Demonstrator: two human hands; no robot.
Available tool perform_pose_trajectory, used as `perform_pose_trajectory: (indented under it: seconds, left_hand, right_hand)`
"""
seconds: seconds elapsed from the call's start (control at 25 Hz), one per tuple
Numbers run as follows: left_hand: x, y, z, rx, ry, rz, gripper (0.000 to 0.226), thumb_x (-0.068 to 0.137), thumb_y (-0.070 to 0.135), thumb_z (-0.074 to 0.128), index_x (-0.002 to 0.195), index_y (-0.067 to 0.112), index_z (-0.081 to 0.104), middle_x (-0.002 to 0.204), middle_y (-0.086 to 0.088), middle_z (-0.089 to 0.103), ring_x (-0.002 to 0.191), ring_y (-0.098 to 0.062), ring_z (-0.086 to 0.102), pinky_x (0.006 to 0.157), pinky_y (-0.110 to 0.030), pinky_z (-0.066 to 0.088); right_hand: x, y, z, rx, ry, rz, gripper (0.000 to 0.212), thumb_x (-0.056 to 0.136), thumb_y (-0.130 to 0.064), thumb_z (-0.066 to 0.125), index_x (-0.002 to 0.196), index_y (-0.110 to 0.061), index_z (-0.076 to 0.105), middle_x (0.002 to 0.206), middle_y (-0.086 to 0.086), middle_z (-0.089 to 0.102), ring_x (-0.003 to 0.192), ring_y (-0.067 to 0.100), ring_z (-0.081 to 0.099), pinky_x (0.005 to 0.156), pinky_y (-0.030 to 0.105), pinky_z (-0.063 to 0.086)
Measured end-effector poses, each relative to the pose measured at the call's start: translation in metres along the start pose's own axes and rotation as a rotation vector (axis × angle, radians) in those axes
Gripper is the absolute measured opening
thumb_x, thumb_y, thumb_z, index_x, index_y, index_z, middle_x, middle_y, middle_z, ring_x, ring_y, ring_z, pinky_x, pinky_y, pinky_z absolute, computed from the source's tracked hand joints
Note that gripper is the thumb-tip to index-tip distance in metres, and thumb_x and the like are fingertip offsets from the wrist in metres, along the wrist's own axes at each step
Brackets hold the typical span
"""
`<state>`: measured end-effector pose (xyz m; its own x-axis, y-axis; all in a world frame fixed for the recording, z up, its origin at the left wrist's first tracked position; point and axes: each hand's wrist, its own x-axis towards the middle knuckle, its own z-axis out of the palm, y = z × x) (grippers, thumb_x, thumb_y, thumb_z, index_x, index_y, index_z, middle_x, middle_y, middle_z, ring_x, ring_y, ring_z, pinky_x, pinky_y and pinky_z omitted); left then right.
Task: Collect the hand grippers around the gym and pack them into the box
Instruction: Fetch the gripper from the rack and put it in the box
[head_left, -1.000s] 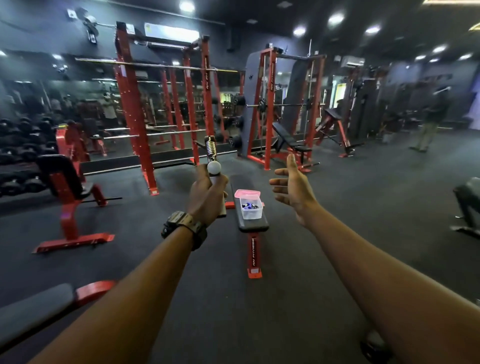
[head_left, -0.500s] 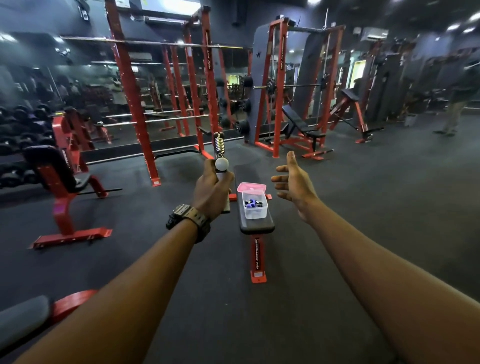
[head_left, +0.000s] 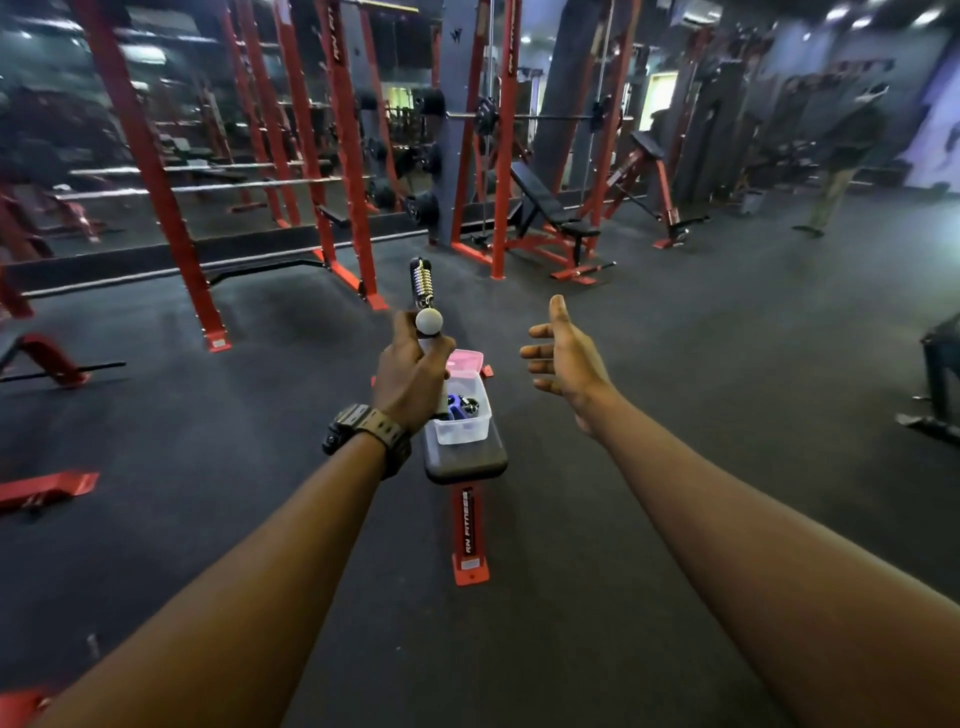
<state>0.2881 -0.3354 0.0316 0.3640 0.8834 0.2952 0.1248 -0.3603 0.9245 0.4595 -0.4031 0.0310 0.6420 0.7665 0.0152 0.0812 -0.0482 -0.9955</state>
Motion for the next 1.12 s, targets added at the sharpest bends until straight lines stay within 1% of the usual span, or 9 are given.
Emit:
perform_pose_trajectory:
  seconds: [0.2, 0.36, 0.52, 0.6, 0.72, 0.84, 0.96, 1.04, 1.12]
  left_hand:
    - [0.125, -0.049, 0.019, 0.068, -0.049, -0.066, 0.032, 0.079, 0.04, 0.044, 0.102, 0.018, 0.044, 0.098, -0.014, 0.067, 0.089, -0.037, 0.063, 0.082, -0.054, 0.053]
    - [0.21, -0.097, 0.032, 0.098, -0.055, -0.105, 0.035, 0.079, 0.038, 0.045, 0.105, 0.015, 0.044, 0.1, -0.018, 0.067, 0.092, -0.04, 0.064, 0.085, -0.056, 0.052]
    - [0.3, -0.152, 0.061, 0.151, -0.061, -0.142, 0.03, 0.079, 0.041, 0.046, 0.102, 0.021, 0.042, 0.099, -0.015, 0.067, 0.093, -0.041, 0.065, 0.085, -0.057, 0.053]
    - [0.345, -0.177, 0.079, 0.184, -0.058, -0.168, 0.028, 0.079, 0.042, 0.045, 0.1, 0.023, 0.041, 0.1, -0.016, 0.067, 0.094, -0.041, 0.065, 0.085, -0.057, 0.053]
    - [0.398, -0.206, 0.104, 0.192, -0.079, -0.207, 0.029, 0.078, 0.042, 0.045, 0.1, 0.023, 0.04, 0.106, -0.016, 0.066, 0.096, -0.042, 0.064, 0.086, -0.057, 0.052]
    - [0.447, -0.241, 0.126, 0.166, -0.09, -0.256, 0.03, 0.079, 0.038, 0.047, 0.103, 0.02, 0.042, 0.099, -0.013, 0.066, 0.093, -0.042, 0.064, 0.085, -0.057, 0.052]
    - [0.497, -0.285, 0.143, 0.15, -0.108, -0.3, 0.028, 0.079, 0.038, 0.047, 0.103, 0.025, 0.043, 0.09, -0.007, 0.064, 0.09, -0.04, 0.065, 0.084, -0.057, 0.053]
    - [0.523, -0.314, 0.15, 0.109, -0.116, -0.317, 0.021, 0.078, 0.037, 0.048, 0.1, 0.038, 0.046, 0.085, -0.002, 0.063, 0.082, -0.035, 0.067, 0.081, -0.054, 0.055]
    - [0.545, -0.344, 0.155, 0.081, -0.128, -0.351, 0.024, 0.078, 0.035, 0.049, 0.102, 0.037, 0.048, 0.082, 0.001, 0.063, 0.073, -0.027, 0.066, 0.077, -0.049, 0.057]
  right_hand:
    - [0.123, 0.012, 0.032, -0.024, 0.041, 0.078, 0.062, 0.097, -0.066, 0.03, 0.109, -0.013, 0.061, 0.092, 0.006, 0.066, 0.074, 0.014, 0.059, 0.07, 0.032, 0.047]
    - [0.215, 0.031, 0.056, -0.028, 0.021, 0.1, 0.063, 0.097, -0.066, 0.031, 0.11, -0.013, 0.061, 0.089, 0.004, 0.067, 0.076, 0.015, 0.06, 0.07, 0.032, 0.047]
    - [0.325, 0.069, 0.078, -0.01, -0.011, 0.139, 0.059, 0.097, -0.066, 0.031, 0.102, -0.015, 0.061, 0.086, 0.004, 0.067, 0.075, 0.016, 0.058, 0.066, 0.03, 0.047]
    - [0.38, 0.089, 0.089, -0.011, -0.035, 0.185, 0.062, 0.098, -0.065, 0.031, 0.106, -0.012, 0.063, 0.091, 0.007, 0.067, 0.077, 0.018, 0.058, 0.065, 0.029, 0.047]
    - [0.445, 0.112, 0.104, -0.064, -0.081, 0.248, 0.07, 0.098, -0.065, 0.028, 0.115, -0.007, 0.064, 0.099, 0.01, 0.069, 0.082, 0.018, 0.059, 0.073, 0.034, 0.049]
    - [0.508, 0.131, 0.121, -0.091, -0.106, 0.287, 0.066, 0.098, -0.065, 0.028, 0.108, -0.012, 0.065, 0.099, 0.009, 0.07, 0.081, 0.018, 0.059, 0.075, 0.035, 0.05]
    - [0.569, 0.15, 0.137, -0.1, -0.095, 0.334, 0.061, 0.098, -0.065, 0.029, 0.103, -0.015, 0.064, 0.096, 0.008, 0.07, 0.079, 0.017, 0.059, 0.074, 0.035, 0.049]
    - [0.598, 0.166, 0.146, -0.106, -0.085, 0.361, 0.058, 0.098, -0.065, 0.03, 0.1, -0.017, 0.063, 0.094, 0.007, 0.069, 0.079, 0.017, 0.059, 0.072, 0.033, 0.048]
    - [0.621, 0.188, 0.157, -0.115, -0.068, 0.408, 0.056, 0.098, -0.064, 0.029, 0.097, -0.018, 0.062, 0.095, 0.007, 0.067, 0.079, 0.018, 0.059, 0.07, 0.032, 0.049]
